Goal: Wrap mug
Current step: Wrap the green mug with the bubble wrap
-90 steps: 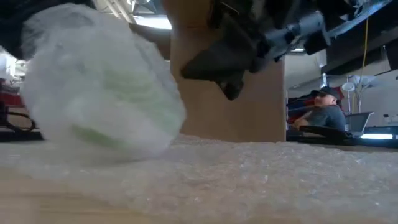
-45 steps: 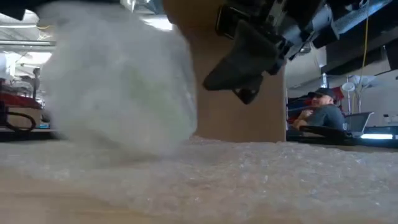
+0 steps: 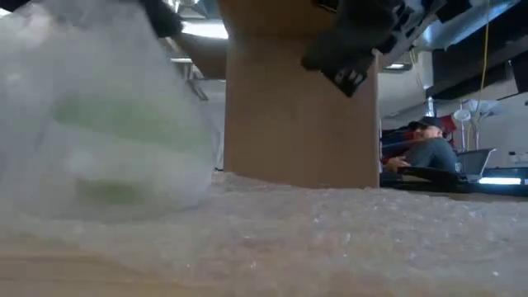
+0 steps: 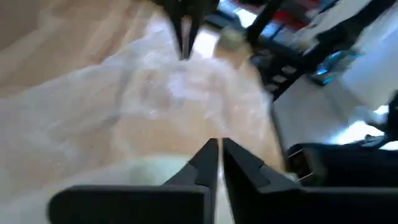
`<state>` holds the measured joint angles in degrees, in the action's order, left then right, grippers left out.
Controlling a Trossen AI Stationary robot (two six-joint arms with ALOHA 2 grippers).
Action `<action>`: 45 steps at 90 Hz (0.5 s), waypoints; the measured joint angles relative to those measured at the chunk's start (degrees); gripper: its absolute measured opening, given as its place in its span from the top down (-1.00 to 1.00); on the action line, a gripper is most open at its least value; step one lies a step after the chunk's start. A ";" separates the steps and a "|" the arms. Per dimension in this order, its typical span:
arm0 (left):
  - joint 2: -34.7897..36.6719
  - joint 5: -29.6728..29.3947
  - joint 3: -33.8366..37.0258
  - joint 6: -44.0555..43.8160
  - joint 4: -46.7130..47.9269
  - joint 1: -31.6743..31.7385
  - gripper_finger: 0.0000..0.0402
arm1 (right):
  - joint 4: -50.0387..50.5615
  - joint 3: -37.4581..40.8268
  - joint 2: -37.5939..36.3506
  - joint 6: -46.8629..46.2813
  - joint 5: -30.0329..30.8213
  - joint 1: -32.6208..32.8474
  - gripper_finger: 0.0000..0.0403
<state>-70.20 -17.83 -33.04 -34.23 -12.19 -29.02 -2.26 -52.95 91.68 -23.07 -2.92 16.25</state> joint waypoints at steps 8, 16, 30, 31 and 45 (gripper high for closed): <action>3.10 -3.04 -0.02 -4.67 7.63 -2.66 1.00 | 0.07 0.02 0.50 0.54 0.39 -0.02 1.00; 4.88 -5.66 -0.02 -10.33 13.36 -6.04 1.00 | -0.31 0.07 0.48 0.85 0.90 -0.02 1.00; 4.03 -6.79 -0.02 -20.21 17.67 -11.30 1.00 | -0.59 0.07 0.46 1.25 1.50 -0.13 1.00; 3.84 -6.76 -0.02 -20.95 17.84 -11.64 1.00 | -0.68 0.07 0.46 1.32 1.61 -0.13 1.00; -0.27 -6.77 -0.02 -28.96 19.32 -14.55 1.00 | -1.61 0.07 1.13 1.99 3.48 -0.15 1.00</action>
<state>-70.47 -24.60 -33.06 -63.18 7.13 -43.57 -3.88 -52.88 92.81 -21.08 0.56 16.10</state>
